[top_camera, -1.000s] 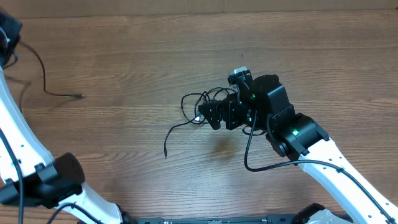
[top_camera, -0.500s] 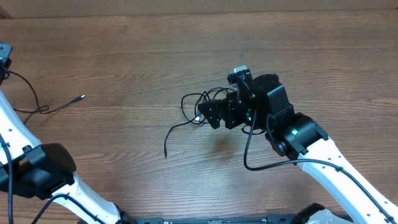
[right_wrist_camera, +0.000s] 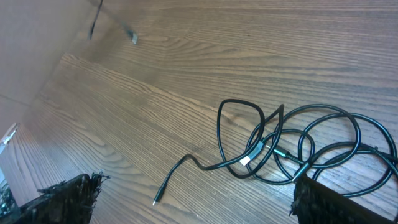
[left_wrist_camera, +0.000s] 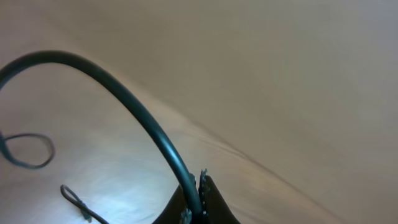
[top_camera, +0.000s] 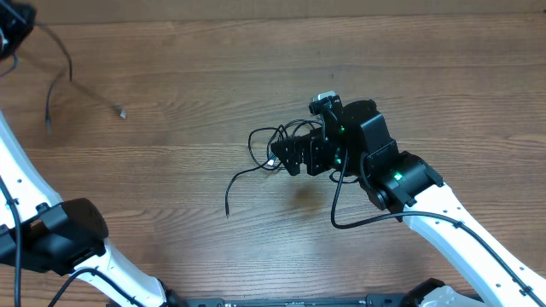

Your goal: Untangle cables

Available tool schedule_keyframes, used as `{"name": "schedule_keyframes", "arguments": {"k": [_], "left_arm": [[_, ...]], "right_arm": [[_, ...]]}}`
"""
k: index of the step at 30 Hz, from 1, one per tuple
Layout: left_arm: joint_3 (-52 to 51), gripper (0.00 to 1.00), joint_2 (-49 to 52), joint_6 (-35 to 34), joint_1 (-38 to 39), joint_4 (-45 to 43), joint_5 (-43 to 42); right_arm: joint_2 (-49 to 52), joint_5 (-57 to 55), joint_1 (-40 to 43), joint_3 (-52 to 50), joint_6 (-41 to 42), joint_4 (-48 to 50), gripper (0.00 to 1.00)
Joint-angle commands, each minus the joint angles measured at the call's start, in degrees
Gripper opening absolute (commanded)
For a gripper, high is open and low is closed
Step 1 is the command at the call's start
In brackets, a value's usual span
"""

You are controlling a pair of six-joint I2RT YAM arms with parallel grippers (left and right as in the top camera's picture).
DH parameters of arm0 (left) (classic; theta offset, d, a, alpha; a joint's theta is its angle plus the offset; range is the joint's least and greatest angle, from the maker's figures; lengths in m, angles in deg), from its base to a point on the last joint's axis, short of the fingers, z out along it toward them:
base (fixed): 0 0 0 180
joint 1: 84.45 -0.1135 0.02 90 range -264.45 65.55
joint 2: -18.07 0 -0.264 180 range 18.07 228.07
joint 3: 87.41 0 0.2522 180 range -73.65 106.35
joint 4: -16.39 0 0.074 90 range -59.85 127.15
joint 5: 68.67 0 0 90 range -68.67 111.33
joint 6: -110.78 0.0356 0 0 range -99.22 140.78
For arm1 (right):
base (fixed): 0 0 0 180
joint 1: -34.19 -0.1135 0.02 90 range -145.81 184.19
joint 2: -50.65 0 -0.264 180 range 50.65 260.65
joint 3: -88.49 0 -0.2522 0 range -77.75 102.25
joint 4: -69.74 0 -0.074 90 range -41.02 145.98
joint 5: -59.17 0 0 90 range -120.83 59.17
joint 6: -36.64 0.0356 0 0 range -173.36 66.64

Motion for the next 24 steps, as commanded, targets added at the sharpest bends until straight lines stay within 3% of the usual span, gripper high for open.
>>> {"name": "schedule_keyframes", "arguments": {"k": [1,3,6,16,24], "left_arm": [[1.31,0.04,-3.23,10.69,3.54,-5.79,-15.65],[1.20,0.04,-2.82,20.28,6.56,-5.62,-10.71],[1.18,0.04,-1.44,26.88,8.85,-3.82,-4.09],[1.09,0.05,10.91,31.80,8.41,0.44,-5.16],[1.09,0.06,17.64,32.00,4.92,-0.66,2.91]], "right_arm": [[0.13,-0.33,0.07,1.05,0.07,0.26,1.00],[0.11,-0.33,0.07,1.05,0.07,0.26,1.00],[0.11,-0.33,0.07,1.05,0.07,0.11,1.00],[0.13,-0.33,0.07,1.05,0.04,-0.55,1.00],[0.13,-0.33,0.07,1.05,0.04,-2.60,1.00]]}}
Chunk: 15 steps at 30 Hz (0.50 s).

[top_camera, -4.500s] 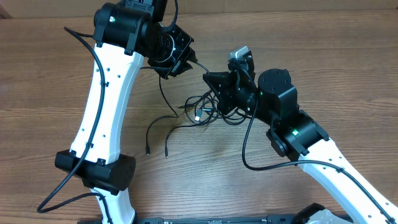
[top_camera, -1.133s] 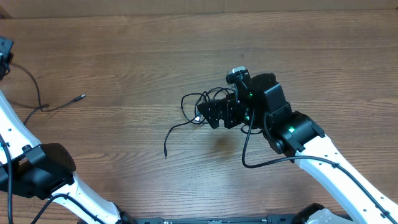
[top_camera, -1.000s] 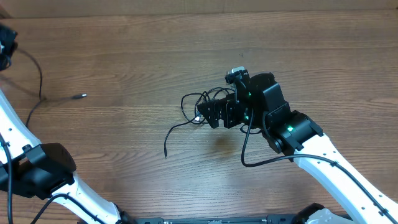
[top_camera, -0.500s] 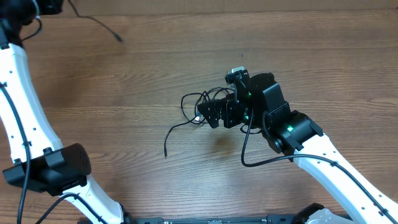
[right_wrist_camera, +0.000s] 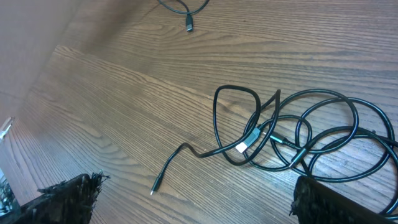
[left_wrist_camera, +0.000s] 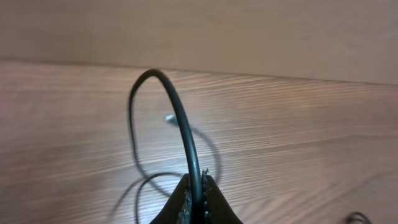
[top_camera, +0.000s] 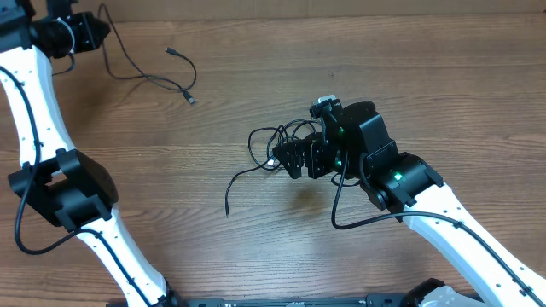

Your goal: Untangle cables

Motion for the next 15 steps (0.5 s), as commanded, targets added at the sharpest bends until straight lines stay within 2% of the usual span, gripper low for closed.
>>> {"name": "schedule_keyframes", "arguments": {"k": [1,7,12,13,15], "left_arm": [[0.46,0.04,1.88,1.97,-2.14,-1.86,7.74],[0.46,0.04,4.79,2.12,-4.04,-10.60,13.35],[0.46,0.06,4.90,1.90,-6.10,-19.04,25.29],[0.46,0.14,4.90,1.90,-6.43,-19.98,25.92],[0.46,0.54,5.20,1.90,-7.21,-21.57,25.92]], "right_arm": [[0.13,-0.33,0.07,1.05,0.04,-0.22,1.00],[0.13,-0.35,0.07,1.05,0.02,-3.15,1.00],[0.13,-0.35,0.07,1.05,0.04,-3.96,1.00],[0.13,-0.35,0.04,1.05,0.04,-3.93,1.00],[0.13,-0.35,0.07,1.05,0.04,-3.72,1.00]]}}
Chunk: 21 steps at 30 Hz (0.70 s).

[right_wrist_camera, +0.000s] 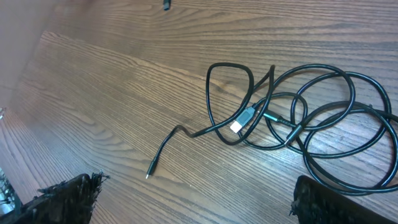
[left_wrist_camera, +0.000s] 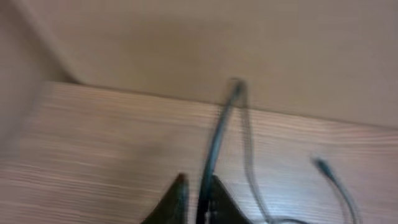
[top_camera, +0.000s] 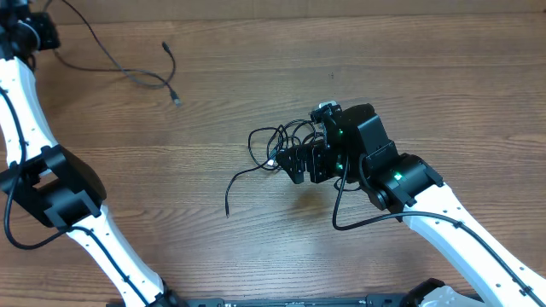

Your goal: Untangle cables

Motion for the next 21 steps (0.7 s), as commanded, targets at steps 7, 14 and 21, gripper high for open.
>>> {"name": "schedule_keyframes", "arguments": {"k": [7,14,21], "left_arm": [[0.44,1.00,2.25,-4.76,-3.48,-0.04,10.16],[0.44,1.00,2.64,-8.90,-4.13,9.57,2.64],[-0.04,1.00,4.28,-8.92,-1.62,15.06,2.56]], "right_arm": [[0.13,-0.31,0.04,1.05,0.04,0.55,1.00],[0.13,-0.31,0.04,1.05,0.04,0.59,1.00],[0.13,-0.26,0.04,1.05,0.07,0.37,1.00]]}}
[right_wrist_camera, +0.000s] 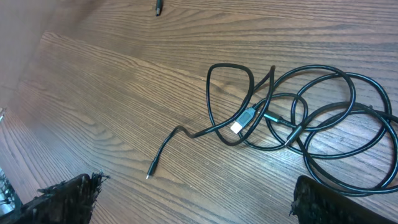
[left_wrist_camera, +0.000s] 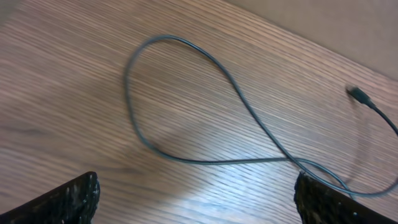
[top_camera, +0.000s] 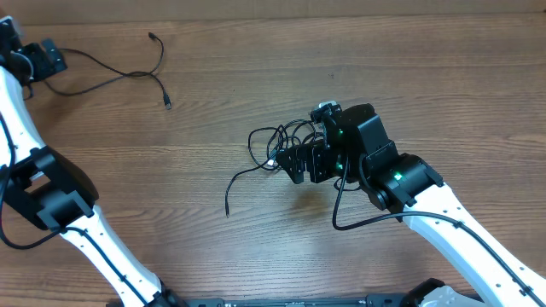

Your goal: Untangle cables

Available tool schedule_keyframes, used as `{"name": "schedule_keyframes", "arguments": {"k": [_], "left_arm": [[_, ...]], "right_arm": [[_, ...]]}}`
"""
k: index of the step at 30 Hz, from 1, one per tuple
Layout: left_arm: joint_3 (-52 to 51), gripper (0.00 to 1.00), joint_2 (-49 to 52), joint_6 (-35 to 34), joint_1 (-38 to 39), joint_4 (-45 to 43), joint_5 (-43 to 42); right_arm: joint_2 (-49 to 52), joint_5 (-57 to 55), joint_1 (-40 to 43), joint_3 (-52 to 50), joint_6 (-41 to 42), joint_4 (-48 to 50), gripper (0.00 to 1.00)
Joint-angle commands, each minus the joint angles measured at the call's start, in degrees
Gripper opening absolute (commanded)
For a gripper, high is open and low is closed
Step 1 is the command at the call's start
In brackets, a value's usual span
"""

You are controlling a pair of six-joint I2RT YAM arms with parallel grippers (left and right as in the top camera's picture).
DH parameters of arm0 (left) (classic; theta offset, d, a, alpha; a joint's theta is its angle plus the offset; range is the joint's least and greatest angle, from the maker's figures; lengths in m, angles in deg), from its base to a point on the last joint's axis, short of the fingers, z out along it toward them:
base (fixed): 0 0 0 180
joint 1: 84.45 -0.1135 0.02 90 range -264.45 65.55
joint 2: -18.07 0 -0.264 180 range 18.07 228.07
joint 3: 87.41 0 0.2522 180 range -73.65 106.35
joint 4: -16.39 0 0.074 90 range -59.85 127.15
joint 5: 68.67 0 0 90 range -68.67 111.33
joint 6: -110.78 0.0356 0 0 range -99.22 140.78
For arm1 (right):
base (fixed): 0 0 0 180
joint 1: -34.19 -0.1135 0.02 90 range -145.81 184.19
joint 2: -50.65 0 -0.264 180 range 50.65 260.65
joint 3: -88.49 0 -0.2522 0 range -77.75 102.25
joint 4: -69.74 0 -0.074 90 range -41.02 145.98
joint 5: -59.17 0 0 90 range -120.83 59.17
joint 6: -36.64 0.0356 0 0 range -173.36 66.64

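A thin black cable (top_camera: 128,75) lies loose on the table at the far left, separate from the rest. In the left wrist view it forms an open loop (left_wrist_camera: 245,111) ahead of my left gripper (left_wrist_camera: 199,190), which stands open and empty. That gripper (top_camera: 53,60) is at the table's far left corner. A tangle of black cables (top_camera: 281,138) sits mid-table. My right gripper (top_camera: 303,162) hovers open at its near right side. The right wrist view shows the tangle (right_wrist_camera: 273,118) with a white-tipped plug (right_wrist_camera: 239,126) in it and a free end (right_wrist_camera: 154,169) trailing left.
The wooden table (top_camera: 444,77) runs to a beige wall at the back. A plug of the separate cable (right_wrist_camera: 158,7) shows at the top of the right wrist view. The right arm's own cable (top_camera: 341,217) loops beside the arm.
My left gripper was shut on the thin cable and is now open. The cable lies flat on the table in front of it. The right gripper and the tangle have not moved.
My left gripper held the thin cable at the far left corner, its end trailing on the table. Then it held it further right along the back edge, then back at the corner. Now the cable is let go. The right gripper stayed open by the tangle.
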Motion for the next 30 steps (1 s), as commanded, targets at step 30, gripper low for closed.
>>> {"name": "schedule_keyframes", "arguments": {"k": [30], "left_arm": [[-0.04,0.71,15.65,-2.91,0.02,-9.62,15.52]], "right_arm": [[0.13,-0.33,0.07,1.05,0.02,-1.29,1.00]]}}
